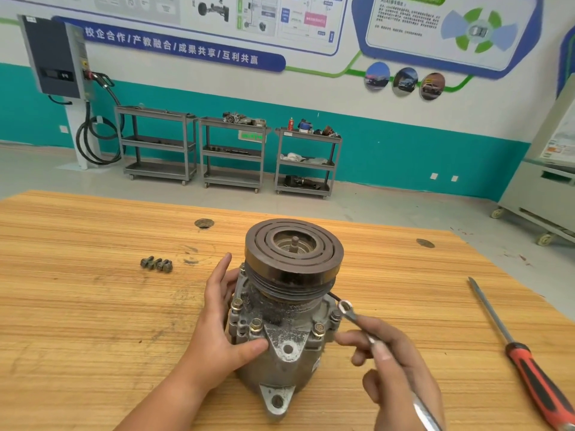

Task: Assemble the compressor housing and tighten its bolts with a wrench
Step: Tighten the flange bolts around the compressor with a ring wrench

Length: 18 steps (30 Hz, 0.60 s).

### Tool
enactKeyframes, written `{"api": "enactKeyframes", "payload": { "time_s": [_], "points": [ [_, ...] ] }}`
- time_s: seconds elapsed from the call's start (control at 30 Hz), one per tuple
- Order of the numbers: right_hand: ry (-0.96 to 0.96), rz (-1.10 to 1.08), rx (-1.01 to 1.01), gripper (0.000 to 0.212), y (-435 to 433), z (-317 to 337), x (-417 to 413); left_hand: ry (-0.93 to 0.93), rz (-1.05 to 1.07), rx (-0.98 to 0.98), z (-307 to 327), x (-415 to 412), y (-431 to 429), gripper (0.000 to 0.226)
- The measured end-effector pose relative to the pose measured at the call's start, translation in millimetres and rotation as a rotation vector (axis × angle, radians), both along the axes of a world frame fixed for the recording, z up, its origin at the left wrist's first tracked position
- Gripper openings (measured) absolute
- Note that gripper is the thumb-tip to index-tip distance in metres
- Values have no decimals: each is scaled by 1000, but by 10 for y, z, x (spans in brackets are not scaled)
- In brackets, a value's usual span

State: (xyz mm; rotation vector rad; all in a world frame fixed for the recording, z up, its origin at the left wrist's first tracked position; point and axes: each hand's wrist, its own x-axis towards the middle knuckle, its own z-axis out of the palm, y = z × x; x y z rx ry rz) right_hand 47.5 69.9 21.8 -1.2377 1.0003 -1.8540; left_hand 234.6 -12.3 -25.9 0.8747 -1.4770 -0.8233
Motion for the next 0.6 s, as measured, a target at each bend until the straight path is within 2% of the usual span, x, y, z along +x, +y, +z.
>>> {"api": "enactKeyframes", "payload": {
  "time_s": [0.13, 0.27, 0.37, 0.6],
  "points": [
    [-154, 149, 7, 26, -188, 151, -309, 9, -11, -9, -1, 1, -6, 123],
    [-144, 309, 111, 22, -534, 215, -577, 9, -6, -6, -2, 5, -7, 122],
    [-171, 503, 132, 36, -811, 231, -630, 4, -9, -8, -2, 0, -9, 120],
    [42, 908, 136, 23, -1314, 244, -622, -8, -9, -6, 0, 1, -7, 119]
  ]
}}
